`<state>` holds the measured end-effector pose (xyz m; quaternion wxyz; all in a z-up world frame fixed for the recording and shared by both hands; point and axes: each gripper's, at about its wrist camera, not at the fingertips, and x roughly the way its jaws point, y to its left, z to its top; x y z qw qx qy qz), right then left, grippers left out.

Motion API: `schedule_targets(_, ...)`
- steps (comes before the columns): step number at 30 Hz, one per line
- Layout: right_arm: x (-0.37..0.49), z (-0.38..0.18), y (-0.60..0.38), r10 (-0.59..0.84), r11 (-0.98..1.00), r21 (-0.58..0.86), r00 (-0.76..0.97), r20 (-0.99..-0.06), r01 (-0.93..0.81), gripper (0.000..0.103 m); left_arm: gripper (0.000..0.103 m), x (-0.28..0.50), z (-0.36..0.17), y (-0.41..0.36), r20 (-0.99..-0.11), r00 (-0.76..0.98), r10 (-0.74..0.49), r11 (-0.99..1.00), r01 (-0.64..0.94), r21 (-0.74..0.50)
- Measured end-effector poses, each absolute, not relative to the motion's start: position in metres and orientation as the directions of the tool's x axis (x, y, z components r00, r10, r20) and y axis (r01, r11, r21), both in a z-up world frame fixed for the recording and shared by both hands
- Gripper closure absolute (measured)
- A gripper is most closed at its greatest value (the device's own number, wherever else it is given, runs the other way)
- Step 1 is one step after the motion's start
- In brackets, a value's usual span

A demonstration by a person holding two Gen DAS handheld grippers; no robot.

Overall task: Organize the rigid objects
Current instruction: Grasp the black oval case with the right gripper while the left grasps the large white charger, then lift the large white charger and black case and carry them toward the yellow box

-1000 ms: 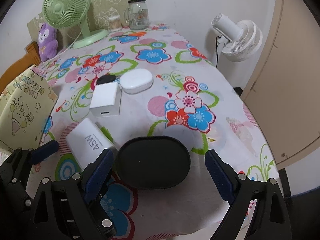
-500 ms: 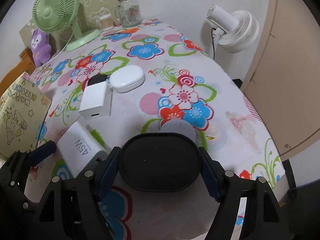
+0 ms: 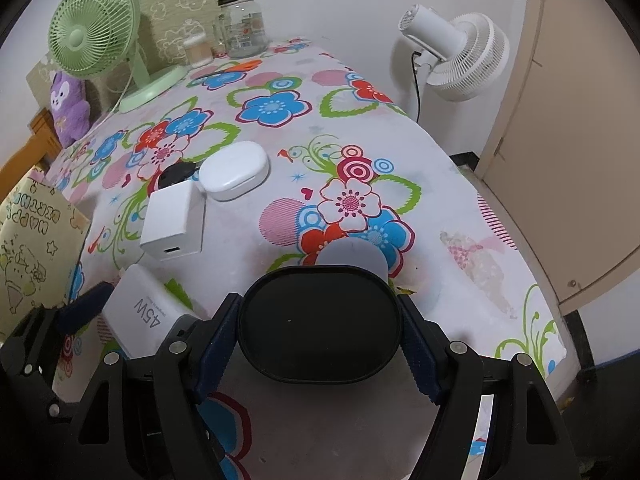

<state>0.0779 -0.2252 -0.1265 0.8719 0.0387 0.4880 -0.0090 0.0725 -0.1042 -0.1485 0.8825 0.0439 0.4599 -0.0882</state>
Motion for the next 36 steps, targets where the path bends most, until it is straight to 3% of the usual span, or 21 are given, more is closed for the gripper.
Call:
schedule_targets(4,0.078,-0.126,-0.222,0.005,0.998,0.041,0.525,-0.851,0.057,0.026,0.035,0.067,-0.146,-0.111,-0.814,0.565,-0.136,0.975,0.224,-0.007)
schedule_targets(36,0.063,-0.109,-0.197,0.01,0.999,0.03,0.557,-0.83,0.026,0.026,0.04,0.052,-0.132,-0.089,-0.806,0.582,-0.102,0.987,0.158,-0.011)
